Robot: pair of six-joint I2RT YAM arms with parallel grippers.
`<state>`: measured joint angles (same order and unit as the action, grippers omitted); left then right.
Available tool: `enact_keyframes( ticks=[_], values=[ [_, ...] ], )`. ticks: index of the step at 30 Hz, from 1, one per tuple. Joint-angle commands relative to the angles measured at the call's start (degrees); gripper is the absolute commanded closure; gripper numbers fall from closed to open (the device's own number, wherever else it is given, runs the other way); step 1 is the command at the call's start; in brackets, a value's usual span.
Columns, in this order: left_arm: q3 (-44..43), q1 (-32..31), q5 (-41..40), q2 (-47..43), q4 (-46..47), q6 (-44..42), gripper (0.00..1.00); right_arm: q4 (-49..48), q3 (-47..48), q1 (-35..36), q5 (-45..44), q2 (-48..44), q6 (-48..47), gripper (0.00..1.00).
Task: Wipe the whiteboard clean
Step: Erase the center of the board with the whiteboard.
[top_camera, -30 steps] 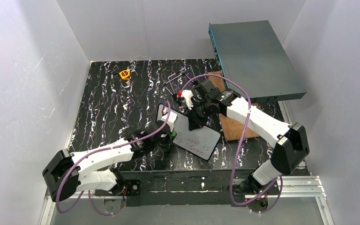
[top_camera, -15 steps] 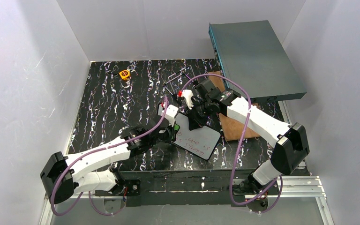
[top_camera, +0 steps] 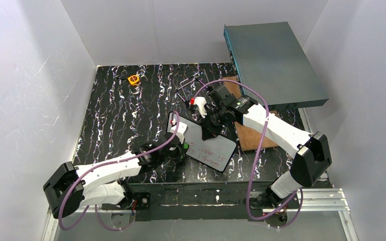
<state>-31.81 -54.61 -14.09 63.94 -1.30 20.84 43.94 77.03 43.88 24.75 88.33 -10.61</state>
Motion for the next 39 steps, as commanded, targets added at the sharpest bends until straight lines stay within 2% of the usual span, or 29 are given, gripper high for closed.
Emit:
enact_keyframes(
  ticks=[1,14,19,30,34,39],
  values=[
    [-2.64,-0.19,0.41,0.00,0.94,-0.22,1.00,-1.91,0.13,1.22,5.84,-0.88,-1.74,0.99],
    [-16.34,-0.15,-0.63,-0.70,-3.82,-6.06,1.00,-2.00,0.15,1.22,5.70,-0.97,-1.84,0.99],
    [-13.43,-0.15,-0.10,0.41,-3.70,-4.50,1.00,-1.99,0.13,1.25,5.66,-1.11,-1.82,0.99],
    [0.06,-1.34,1.43,1.42,2.22,2.49,1.00,-1.77,0.19,1.21,5.83,-0.71,-1.80,0.99],
    [0.86,-1.68,1.47,1.97,3.90,3.06,1.00,-1.79,0.17,1.21,5.83,-0.71,-1.82,0.99],
    [-2.59,-1.70,0.38,1.58,3.37,0.46,1.00,-1.81,0.18,1.21,5.83,-0.71,-1.84,0.99]
  ],
)
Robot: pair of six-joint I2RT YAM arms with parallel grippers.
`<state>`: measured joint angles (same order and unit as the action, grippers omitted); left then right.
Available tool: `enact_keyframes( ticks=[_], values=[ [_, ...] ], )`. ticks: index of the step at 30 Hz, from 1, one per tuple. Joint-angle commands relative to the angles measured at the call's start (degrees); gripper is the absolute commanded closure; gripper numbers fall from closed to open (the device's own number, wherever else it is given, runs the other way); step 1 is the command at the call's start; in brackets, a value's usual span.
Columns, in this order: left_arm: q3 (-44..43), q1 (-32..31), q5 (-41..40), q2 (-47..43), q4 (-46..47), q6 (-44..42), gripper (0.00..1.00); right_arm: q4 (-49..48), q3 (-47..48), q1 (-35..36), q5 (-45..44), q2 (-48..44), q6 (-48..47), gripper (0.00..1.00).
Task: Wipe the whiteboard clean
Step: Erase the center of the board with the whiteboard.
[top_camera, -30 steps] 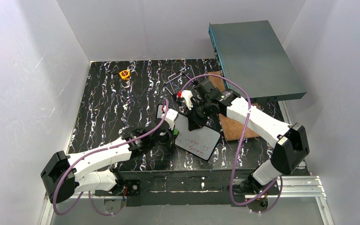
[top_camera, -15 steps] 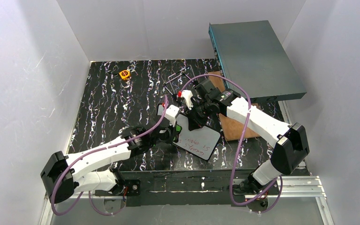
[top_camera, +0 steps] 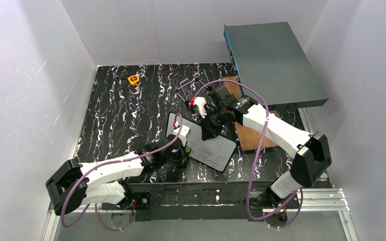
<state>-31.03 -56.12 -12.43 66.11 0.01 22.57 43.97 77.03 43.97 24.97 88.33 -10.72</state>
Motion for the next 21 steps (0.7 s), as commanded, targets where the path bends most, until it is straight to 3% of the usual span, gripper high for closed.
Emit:
enact_keyframes(
  ticks=[1,11,21],
  values=[
    [-4.35,-0.14,-1.67,-0.79,1.82,-1.93,1.00,-1.80,0.16,1.12,5.61,-0.70,-1.76,0.99],
    [-12.58,-0.11,-2.83,-0.83,1.58,-6.48,1.00,-2.11,-0.13,1.17,5.53,-1.40,-1.82,0.99],
    [-3.97,-0.14,-2.37,-1.21,3.61,-2.23,1.00,-2.13,-0.17,1.12,5.53,-1.48,-1.86,0.99]
  ],
)
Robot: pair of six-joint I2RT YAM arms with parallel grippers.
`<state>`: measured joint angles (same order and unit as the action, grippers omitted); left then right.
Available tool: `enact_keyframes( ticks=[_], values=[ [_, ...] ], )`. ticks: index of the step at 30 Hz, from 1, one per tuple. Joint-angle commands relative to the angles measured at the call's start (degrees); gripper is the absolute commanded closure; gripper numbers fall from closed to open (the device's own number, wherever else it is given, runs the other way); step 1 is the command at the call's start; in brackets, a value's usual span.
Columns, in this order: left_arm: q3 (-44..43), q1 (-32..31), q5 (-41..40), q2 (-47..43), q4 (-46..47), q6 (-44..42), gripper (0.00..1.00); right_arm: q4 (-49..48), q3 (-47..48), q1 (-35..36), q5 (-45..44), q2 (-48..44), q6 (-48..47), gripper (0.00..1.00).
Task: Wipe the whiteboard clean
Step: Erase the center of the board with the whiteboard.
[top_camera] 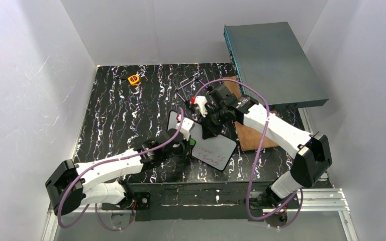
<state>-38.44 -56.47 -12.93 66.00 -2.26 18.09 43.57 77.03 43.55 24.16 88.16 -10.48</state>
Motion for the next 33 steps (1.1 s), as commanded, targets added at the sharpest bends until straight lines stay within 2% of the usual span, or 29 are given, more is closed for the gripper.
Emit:
enact_keyframes(
  ticks=[1,8,14,20,27,33],
  values=[
    [4.79,0.22,-1.84,-1.29,6.41,2.74,1.00,-1.69,-0.14,1.54,6.41,-1.32,-2.08,0.99],
    [13.59,0.21,-0.43,-3.79,12.06,4.94,1.00,-1.61,-0.04,1.56,6.40,-1.08,-2.06,0.99],
    [14.22,0.22,0.56,-4.41,14.46,3.21,1.00,-1.51,-0.01,1.54,6.45,-0.97,-2.02,0.99],
    [8.56,0.10,2.21,-2.48,14.11,-0.48,1.00,-1.51,0.13,1.54,6.42,-0.97,-2.08,0.99],
    [0.02,0.13,-0.84,-2.65,9.62,-1.58,1.00,-1.58,0.03,1.54,6.42,-0.97,-2.01,0.99],
    [-1.78,0.13,-3.21,-3.70,5.87,-0.41,1.00,-1.66,0.04,1.54,6.42,-0.97,-2.06,0.99]
  ],
)
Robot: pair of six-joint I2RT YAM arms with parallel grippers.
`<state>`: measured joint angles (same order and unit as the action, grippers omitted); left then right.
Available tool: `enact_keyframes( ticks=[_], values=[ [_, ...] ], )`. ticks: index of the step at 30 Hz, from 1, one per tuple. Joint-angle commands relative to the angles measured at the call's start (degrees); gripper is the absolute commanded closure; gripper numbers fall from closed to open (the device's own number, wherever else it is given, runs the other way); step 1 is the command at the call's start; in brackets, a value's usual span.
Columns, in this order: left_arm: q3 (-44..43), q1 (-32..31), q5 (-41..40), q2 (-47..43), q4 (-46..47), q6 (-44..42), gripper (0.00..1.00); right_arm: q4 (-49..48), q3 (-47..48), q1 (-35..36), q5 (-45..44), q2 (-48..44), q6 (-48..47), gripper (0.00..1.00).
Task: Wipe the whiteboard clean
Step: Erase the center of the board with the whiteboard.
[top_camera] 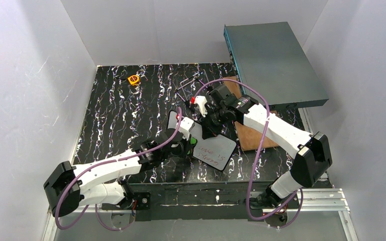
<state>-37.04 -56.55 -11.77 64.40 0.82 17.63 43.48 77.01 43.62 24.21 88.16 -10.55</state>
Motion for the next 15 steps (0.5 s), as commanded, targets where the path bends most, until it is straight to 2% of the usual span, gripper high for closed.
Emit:
enact_keyframes(
  ticks=[1,11,15],
  values=[
    [-2.88,0.19,-4.47,-2.09,2.50,0.36,1.00,-1.53,0.04,1.47,6.42,-0.90,-1.94,0.99],
    [5.54,-0.89,-3.62,4.61,4.10,4.42,1.00,-1.50,-0.02,1.47,6.38,-1.06,-1.94,0.99],
    [6.16,-1.19,-4.33,5.05,4.67,4.63,1.00,-1.37,0.19,1.47,6.45,-0.80,-1.95,0.99]
  ],
)
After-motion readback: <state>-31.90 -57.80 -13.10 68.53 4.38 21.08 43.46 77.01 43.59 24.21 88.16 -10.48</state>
